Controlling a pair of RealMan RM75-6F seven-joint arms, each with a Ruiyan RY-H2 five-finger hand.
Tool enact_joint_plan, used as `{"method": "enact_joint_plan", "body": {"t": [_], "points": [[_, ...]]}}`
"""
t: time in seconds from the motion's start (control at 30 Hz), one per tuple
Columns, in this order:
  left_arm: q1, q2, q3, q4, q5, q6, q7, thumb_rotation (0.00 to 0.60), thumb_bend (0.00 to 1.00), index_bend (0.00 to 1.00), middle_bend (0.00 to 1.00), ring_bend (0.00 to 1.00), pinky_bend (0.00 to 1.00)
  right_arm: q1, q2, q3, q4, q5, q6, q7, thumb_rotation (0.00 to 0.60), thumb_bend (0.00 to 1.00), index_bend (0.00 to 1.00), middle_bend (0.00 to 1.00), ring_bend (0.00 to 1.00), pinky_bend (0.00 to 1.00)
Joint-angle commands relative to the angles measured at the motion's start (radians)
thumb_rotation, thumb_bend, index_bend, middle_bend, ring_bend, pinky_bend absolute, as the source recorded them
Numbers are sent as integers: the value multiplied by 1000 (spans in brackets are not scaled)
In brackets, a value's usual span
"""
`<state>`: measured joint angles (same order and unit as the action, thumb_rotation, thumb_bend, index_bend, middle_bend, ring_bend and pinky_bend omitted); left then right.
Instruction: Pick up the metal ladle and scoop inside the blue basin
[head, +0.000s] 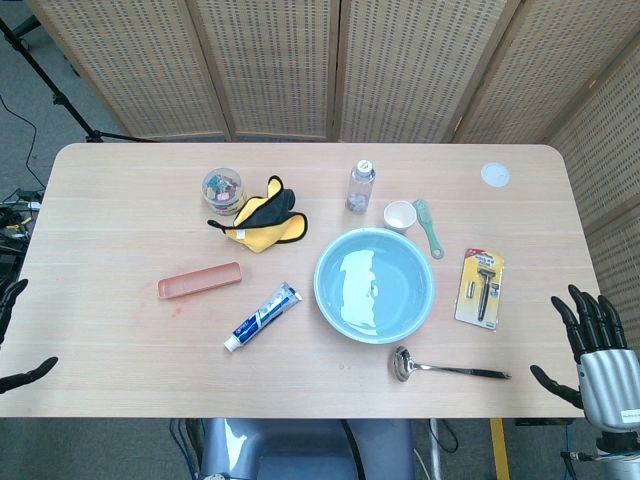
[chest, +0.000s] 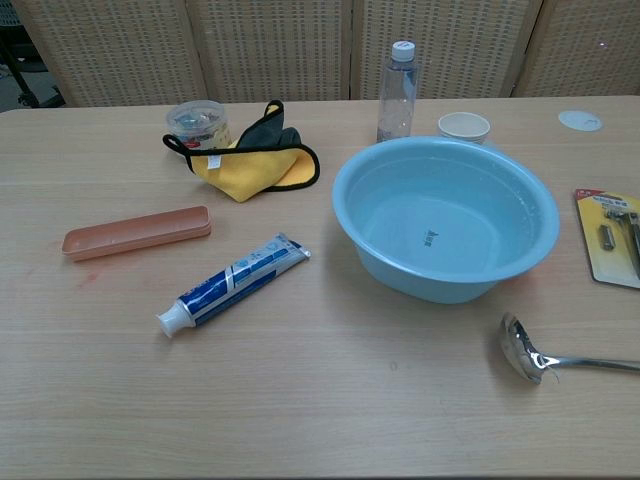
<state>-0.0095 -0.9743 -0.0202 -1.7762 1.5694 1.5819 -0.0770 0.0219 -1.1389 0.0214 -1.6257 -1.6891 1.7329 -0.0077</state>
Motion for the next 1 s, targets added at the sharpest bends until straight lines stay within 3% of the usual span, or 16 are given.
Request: {"method": "enact_joint_plan", "body": {"t": [0.03, 0.2, 0.3, 0.4, 0.43, 0.47, 0.5, 0.57, 0.67, 0.77, 0.83, 1.0], "points": [[2, -7, -3, -1, -6, 5, 19, 600, 0, 0, 0, 0, 0, -1, 0, 2, 1, 3, -5, -5, 600, 0, 71, 0, 0, 0], [2, -7, 1, -4, 4, 4, 17, 600, 0, 0, 0, 0, 0, -1, -3, 6, -5, 6, -12, 7, 600, 0, 71, 14, 0, 0], [0, -5, 0, -1, 6, 4, 13, 600, 0, 0, 0, 0, 0, -1, -4, -1, -12, 0, -26, 13, 600, 0, 71, 173, 12, 0], [-2, -3, 0, 0, 3, -1, 5, 600, 0, 0, 0, 0, 0, 5, -14, -3, 0, 0, -44, 1, 600, 0, 71, 419, 192, 16], [-3, -3, 0, 0, 2, -4, 4, 600, 0, 0, 0, 0, 0, 8, -22, -3, 8, 1, -52, -2, 600, 0, 70, 504, 285, 67], [-4, -2, 0, 1, 0, -7, 2, 600, 0, 0, 0, 0, 0, 12, -31, -2, 18, 2, -60, -2, 600, 0, 47, 581, 376, 182], [-5, -3, -1, 1, -3, -10, 3, 600, 0, 0, 0, 0, 0, 19, -41, -3, 33, -1, -73, 2, 600, 0, 37, 610, 414, 249], [-8, -5, -1, 2, -9, -17, 7, 600, 0, 0, 0, 0, 0, 29, -61, -4, 66, -6, -85, 21, 600, 0, 0, 699, 550, 516], [-13, -9, 0, 3, -16, -31, 17, 600, 0, 0, 0, 0, 0, 39, -84, -8, 100, 3, -114, 45, 600, 0, 0, 791, 696, 773], [-14, -10, 0, 3, -19, -35, 19, 600, 0, 0, 0, 0, 0, 43, -96, -14, 106, 23, -148, 39, 600, 0, 0, 869, 823, 933], [-14, -10, -1, 3, -22, -35, 18, 600, 0, 0, 0, 0, 0, 47, -104, -21, 106, 40, -182, 24, 600, 0, 0, 907, 875, 987], [-18, -12, -3, 6, -30, -43, 18, 600, 0, 0, 0, 0, 0, 55, -147, -38, 113, 104, -280, -48, 600, 0, 0, 948, 923, 1000]]}}
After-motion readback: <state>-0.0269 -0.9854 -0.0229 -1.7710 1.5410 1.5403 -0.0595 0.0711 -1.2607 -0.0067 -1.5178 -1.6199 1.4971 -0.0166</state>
